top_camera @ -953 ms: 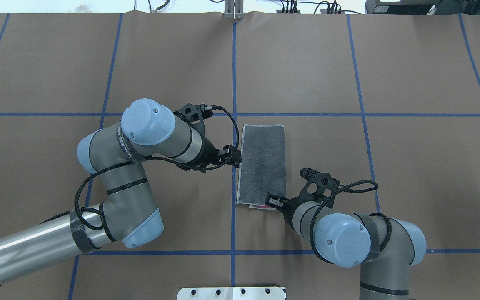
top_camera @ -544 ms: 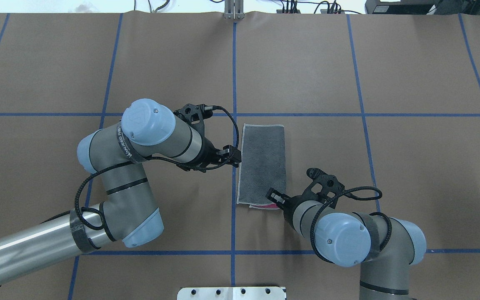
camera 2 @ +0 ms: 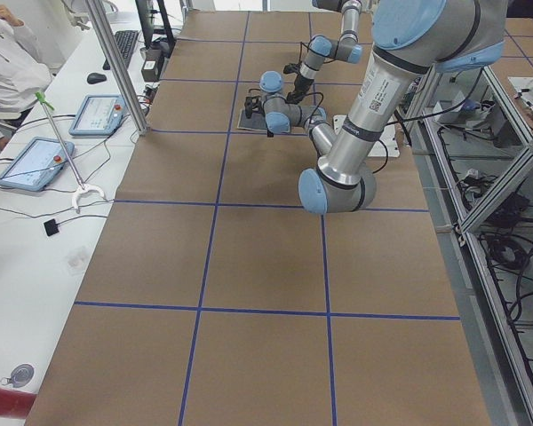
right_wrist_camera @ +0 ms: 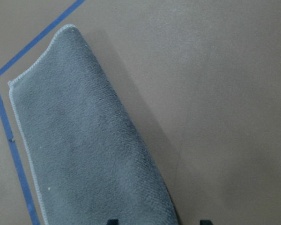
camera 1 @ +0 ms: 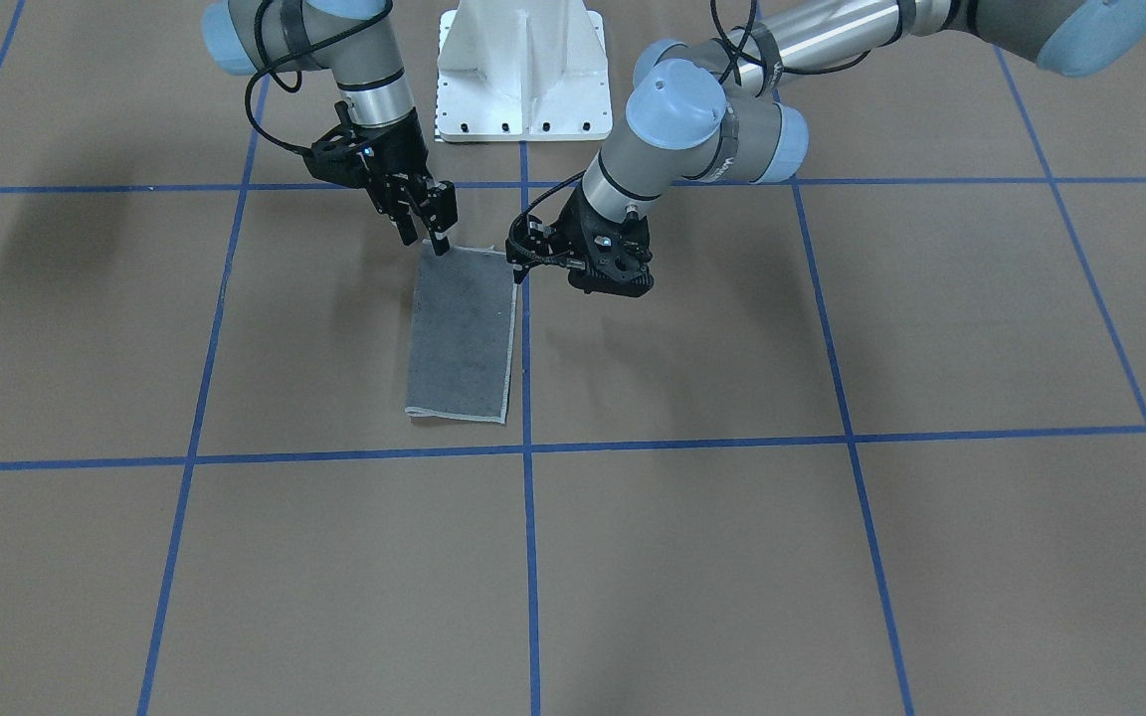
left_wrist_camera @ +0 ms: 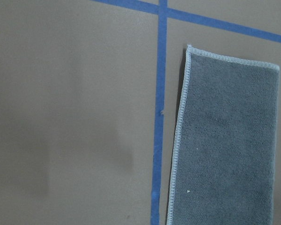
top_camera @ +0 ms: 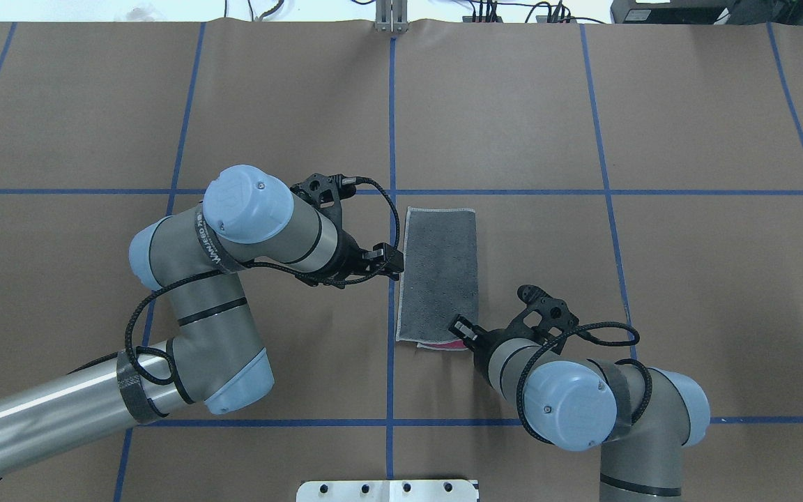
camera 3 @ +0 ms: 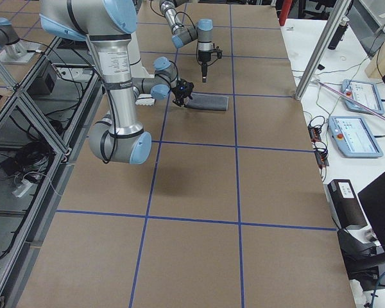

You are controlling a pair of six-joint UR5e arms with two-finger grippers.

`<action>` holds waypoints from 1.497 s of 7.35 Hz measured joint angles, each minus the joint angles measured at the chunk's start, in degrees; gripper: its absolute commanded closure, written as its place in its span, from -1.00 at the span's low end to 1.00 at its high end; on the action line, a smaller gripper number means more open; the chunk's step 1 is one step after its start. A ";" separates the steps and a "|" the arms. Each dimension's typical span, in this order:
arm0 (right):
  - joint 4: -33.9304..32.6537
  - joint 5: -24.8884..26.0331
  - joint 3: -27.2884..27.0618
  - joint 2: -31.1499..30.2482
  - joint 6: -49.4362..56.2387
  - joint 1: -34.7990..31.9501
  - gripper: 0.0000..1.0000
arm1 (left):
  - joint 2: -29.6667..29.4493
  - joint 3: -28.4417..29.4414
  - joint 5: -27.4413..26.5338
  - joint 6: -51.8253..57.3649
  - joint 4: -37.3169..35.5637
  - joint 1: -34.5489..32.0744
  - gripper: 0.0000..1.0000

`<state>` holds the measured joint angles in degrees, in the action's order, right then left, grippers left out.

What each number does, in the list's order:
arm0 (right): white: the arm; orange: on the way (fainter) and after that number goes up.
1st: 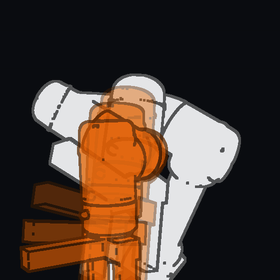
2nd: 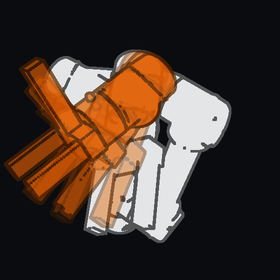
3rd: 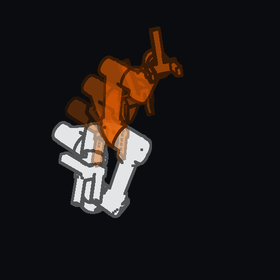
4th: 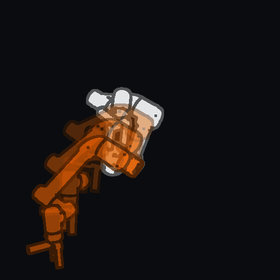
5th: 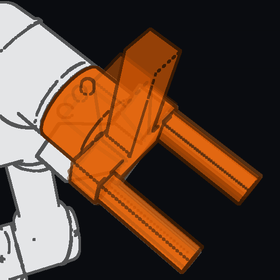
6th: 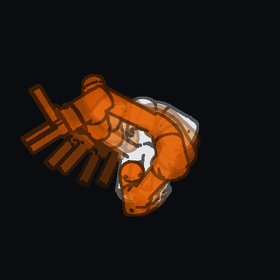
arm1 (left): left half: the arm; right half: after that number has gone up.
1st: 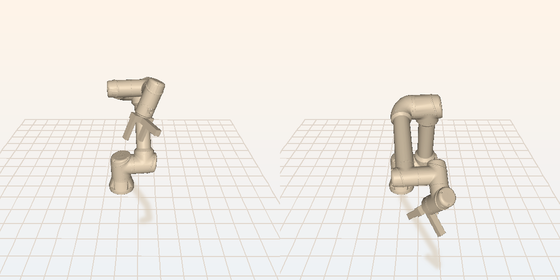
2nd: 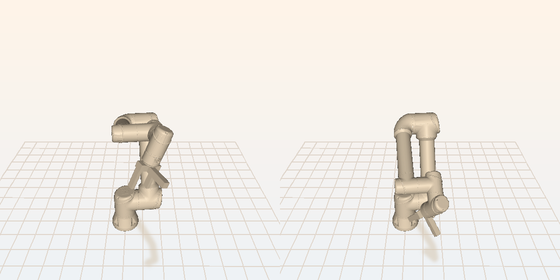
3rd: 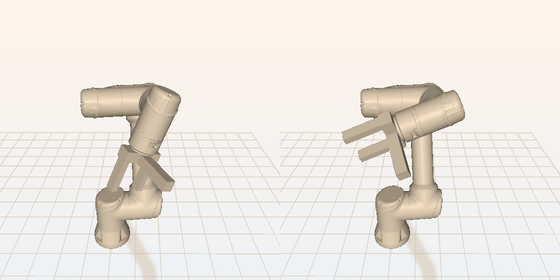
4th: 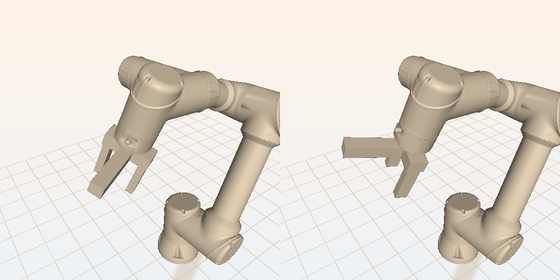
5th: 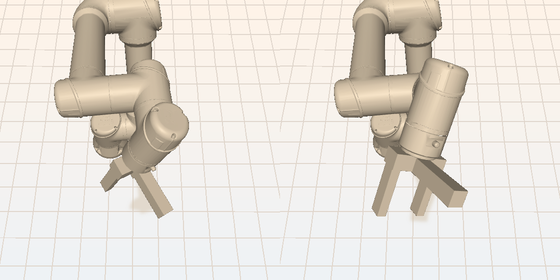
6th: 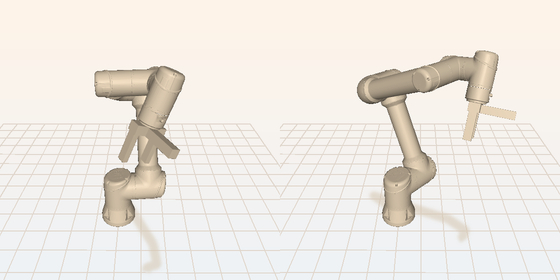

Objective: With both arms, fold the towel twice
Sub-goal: 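Lower the right gripper onto the strip's end nearest the robot and pinch it, then lift the near end with the right gripper while the left gripper opens and withdraws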

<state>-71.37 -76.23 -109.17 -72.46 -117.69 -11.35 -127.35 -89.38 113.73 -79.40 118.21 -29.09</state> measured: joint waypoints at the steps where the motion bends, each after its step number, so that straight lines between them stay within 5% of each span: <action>1: 0.00 0.02 0.05 0.02 -0.16 0.11 0.19 | 0.00 0.00 0.00 0.02 0.00 0.00 -1.00; 2: 0.00 0.02 0.07 0.05 -0.22 0.18 0.34 | 0.00 0.00 0.00 0.03 0.00 0.00 -1.00; 3: 0.00 0.03 0.09 0.16 -0.24 0.23 0.99 | 0.00 0.00 0.00 0.03 0.00 0.00 -1.00; 11: 0.31 -0.14 -0.29 0.35 1.10 -1.02 1.00 | 0.57 -0.04 -0.11 -8.16 4.51 0.02 -1.00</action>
<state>-71.06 -76.37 -109.46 -72.11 -116.59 -12.37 -126.79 -89.42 113.62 -87.55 122.72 -29.07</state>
